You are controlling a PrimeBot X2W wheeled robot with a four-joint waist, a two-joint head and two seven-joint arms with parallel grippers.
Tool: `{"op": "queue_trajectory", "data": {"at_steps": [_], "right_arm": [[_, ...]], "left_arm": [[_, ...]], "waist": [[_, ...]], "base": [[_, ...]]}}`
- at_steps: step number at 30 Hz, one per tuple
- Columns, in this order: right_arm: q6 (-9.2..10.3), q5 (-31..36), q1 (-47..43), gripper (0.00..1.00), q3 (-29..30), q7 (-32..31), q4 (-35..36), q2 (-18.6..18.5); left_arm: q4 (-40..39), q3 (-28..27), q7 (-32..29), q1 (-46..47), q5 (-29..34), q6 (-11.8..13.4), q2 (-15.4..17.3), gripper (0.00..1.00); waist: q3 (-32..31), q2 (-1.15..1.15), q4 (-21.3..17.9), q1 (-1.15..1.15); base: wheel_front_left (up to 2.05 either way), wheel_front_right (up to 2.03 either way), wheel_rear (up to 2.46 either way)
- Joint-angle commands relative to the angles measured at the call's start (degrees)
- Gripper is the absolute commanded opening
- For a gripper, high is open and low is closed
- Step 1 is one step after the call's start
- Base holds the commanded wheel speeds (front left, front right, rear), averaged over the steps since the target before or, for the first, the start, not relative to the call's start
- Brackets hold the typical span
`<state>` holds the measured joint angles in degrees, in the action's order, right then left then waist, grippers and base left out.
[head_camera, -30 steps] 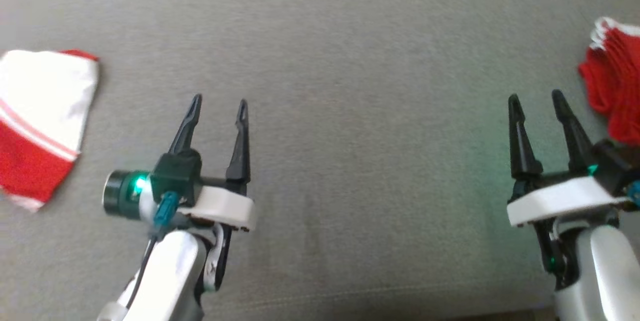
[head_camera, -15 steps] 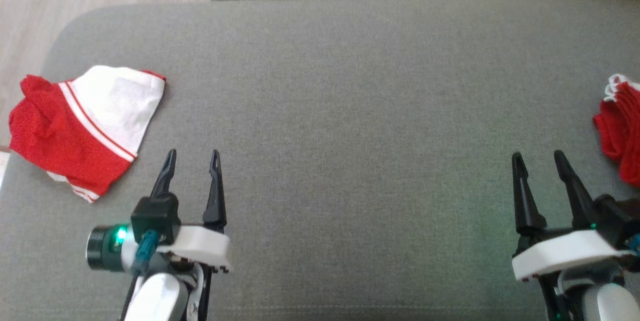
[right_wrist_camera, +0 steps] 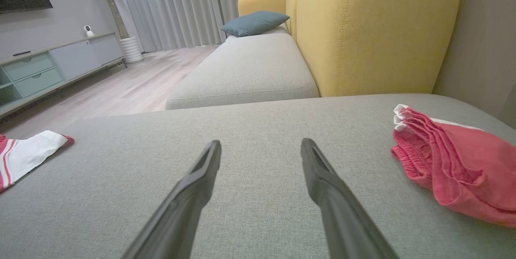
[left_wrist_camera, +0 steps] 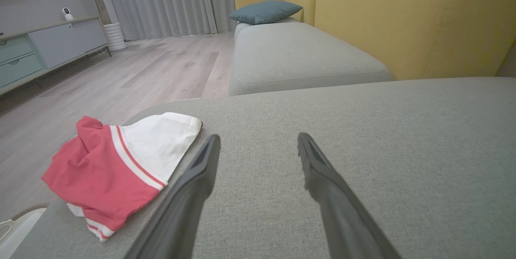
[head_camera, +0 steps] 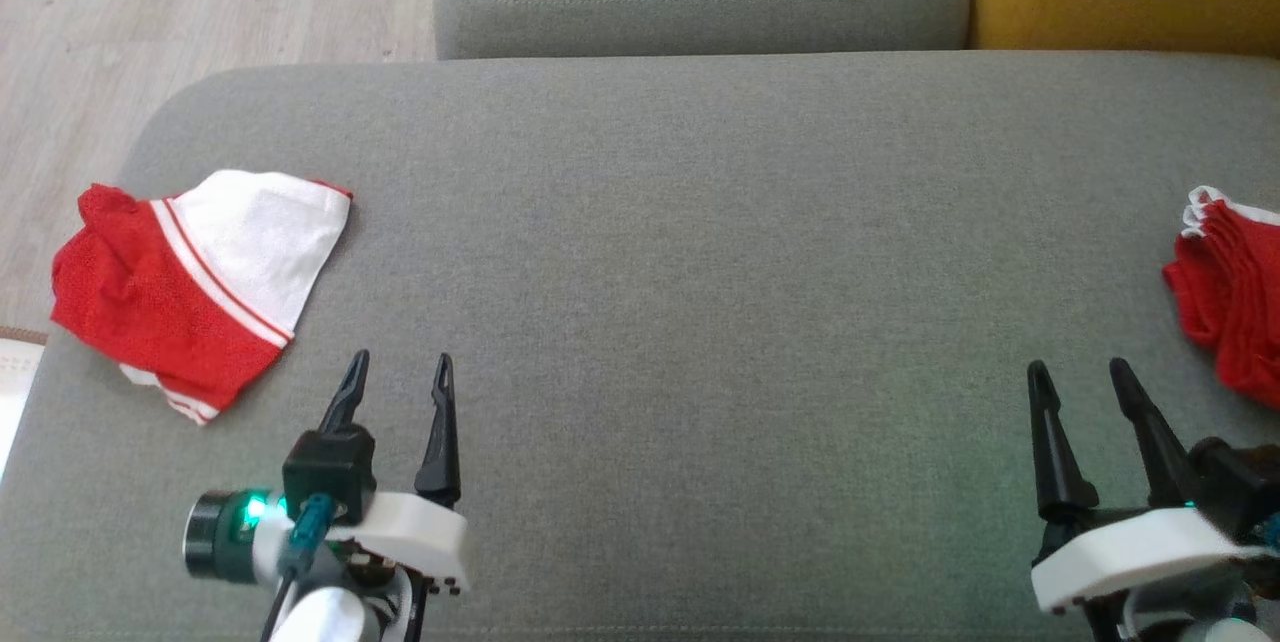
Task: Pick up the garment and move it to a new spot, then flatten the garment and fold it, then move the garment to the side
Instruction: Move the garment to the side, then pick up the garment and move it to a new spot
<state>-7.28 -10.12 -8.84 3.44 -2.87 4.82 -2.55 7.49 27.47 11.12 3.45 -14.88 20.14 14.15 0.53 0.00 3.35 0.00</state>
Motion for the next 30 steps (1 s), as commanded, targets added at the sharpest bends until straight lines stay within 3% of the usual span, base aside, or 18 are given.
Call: {"op": "queue_trajectory", "data": {"at_steps": [1, 21, 30], "right_arm": [[-0.21, -0.28, 1.40, 1.00, -1.49, 0.01, 2.44, -0.33], [-0.21, -0.13, 1.61, 1.00, -1.42, -0.31, 3.06, -0.33], [-0.21, 0.35, 2.53, 1.00, -2.59, -0.95, 5.07, -0.33]], "left_arm": [[-1.90, -1.66, 0.00, 1.83, -0.26, 0.07, 1.26, 1.00], [-2.14, -0.97, -0.16, 2.68, -0.50, 0.40, 1.65, 1.00], [-1.70, -1.57, 0.66, 6.18, -0.64, 0.03, 1.76, 1.00]], "waist": [[-0.18, 0.00, -0.13, 0.00], [-0.05, 0.00, 0.11, 0.00], [1.85, 0.00, 7.06, 0.00]], "base": [[0.00, 0.00, 0.00], [0.00, 0.00, 0.00], [0.00, 0.00, 0.00]]}}
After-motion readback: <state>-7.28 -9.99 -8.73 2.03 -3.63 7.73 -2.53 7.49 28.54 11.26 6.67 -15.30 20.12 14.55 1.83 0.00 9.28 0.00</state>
